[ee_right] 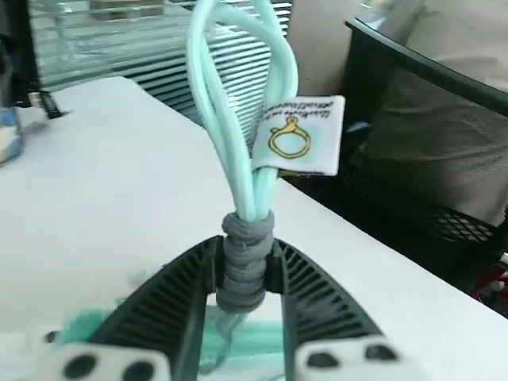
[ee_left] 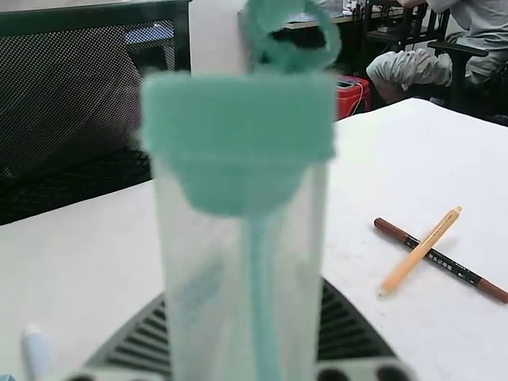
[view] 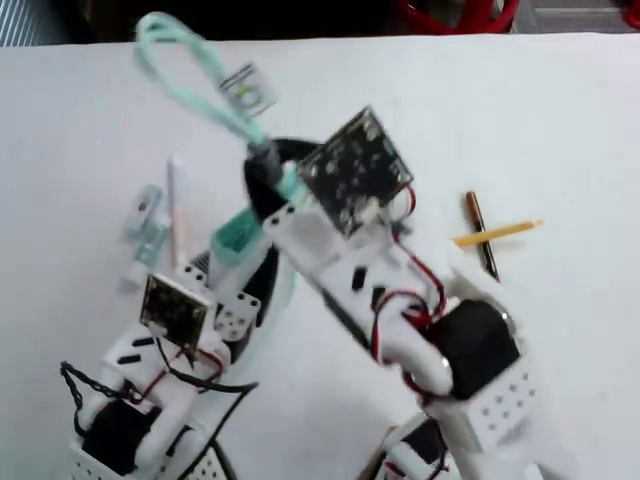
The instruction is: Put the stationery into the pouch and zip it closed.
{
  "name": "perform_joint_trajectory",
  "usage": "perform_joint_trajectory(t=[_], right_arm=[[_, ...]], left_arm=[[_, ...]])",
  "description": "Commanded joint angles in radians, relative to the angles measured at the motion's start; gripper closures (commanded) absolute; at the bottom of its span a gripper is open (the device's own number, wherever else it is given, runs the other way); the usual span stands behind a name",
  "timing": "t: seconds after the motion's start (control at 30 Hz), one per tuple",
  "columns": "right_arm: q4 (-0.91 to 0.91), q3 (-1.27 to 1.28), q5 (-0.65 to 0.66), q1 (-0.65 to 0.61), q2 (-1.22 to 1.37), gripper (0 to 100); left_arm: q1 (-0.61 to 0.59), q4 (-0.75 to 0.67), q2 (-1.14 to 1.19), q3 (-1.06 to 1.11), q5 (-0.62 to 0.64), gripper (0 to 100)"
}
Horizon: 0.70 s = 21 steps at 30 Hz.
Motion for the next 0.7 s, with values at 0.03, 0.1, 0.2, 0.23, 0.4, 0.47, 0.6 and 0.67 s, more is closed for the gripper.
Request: perform_joint_trajectory(t=[0.03, 0.1, 0.2, 0.23, 0.4, 0.47, 0.6, 0.67], right_arm=[[-0.228, 0.175, 0.015, 0.145, -0.013, 98.1], [-0.298, 0.252, 0.080, 0.154, -0.013, 98.1], [-0.398, 0.354, 0.167, 0.163, -0.016, 98.1], [-0.423, 0.381, 0.181, 0.173, -0.019, 98.1], [-0.516, 0.440, 0.187, 0.255, -0.013, 98.1], [-0.527, 0.443, 0.187, 0.291, -0.012, 98.1], [-0.527, 0.440, 0.189, 0.338, -0.013, 98.1], [-0.527, 0.439, 0.192, 0.352, -0.012, 98.1]], left_arm=[[-0.001, 0.000, -0.008, -0.046, -0.006, 91], [-0.001, 0.014, -0.008, -0.044, -0.006, 91], [-0.001, 0.037, -0.008, -0.049, -0.006, 91], [-0.001, 0.046, -0.008, -0.049, -0.006, 91], [-0.001, 0.066, -0.008, -0.044, -0.008, 91], [-0.001, 0.066, -0.008, -0.044, -0.008, 91], [-0.001, 0.066, -0.008, -0.043, -0.008, 91], [-0.002, 0.068, -0.008, -0.043, -0.008, 91]])
